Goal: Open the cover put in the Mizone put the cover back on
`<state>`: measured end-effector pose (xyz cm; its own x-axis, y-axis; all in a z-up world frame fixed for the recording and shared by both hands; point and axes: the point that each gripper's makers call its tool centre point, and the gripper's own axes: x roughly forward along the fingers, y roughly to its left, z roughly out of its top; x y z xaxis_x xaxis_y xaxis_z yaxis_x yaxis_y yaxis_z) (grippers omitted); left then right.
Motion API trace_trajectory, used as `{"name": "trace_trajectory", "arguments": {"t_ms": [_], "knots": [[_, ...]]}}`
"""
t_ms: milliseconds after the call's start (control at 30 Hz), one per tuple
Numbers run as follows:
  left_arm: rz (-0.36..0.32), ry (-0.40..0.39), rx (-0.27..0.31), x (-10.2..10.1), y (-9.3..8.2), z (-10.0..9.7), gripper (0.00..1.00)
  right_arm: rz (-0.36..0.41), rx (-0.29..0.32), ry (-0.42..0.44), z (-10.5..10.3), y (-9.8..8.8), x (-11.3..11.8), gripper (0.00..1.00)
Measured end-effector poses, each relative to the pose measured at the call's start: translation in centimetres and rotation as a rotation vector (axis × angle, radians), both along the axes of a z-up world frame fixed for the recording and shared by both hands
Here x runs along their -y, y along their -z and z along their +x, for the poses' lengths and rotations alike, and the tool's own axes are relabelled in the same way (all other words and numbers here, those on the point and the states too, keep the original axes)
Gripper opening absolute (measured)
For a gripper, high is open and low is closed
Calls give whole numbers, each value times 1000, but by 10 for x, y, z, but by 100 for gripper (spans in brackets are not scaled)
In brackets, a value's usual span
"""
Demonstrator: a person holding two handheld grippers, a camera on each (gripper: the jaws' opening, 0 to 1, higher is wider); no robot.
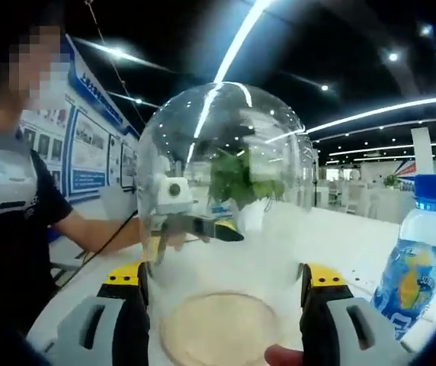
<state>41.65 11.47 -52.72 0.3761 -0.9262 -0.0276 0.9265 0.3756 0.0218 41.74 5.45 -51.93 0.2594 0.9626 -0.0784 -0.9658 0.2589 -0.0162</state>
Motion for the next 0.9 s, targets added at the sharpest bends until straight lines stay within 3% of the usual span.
{"name": "trace_trajectory", "arguments": {"t_ms": [267, 333, 467, 900], "knots": [[35, 51, 43, 4, -3, 2, 71, 4, 2, -34, 0, 2, -1, 78], [21, 66, 36, 5, -5, 3, 71, 11, -3, -40, 0, 2, -1, 78], [-45, 86, -46, 3, -11, 4, 71, 11, -7, -51, 0, 2, -3, 79], [-79, 121, -45, 6, -12, 7, 72, 28, -17, -93, 5, 9, -10, 84]]}}
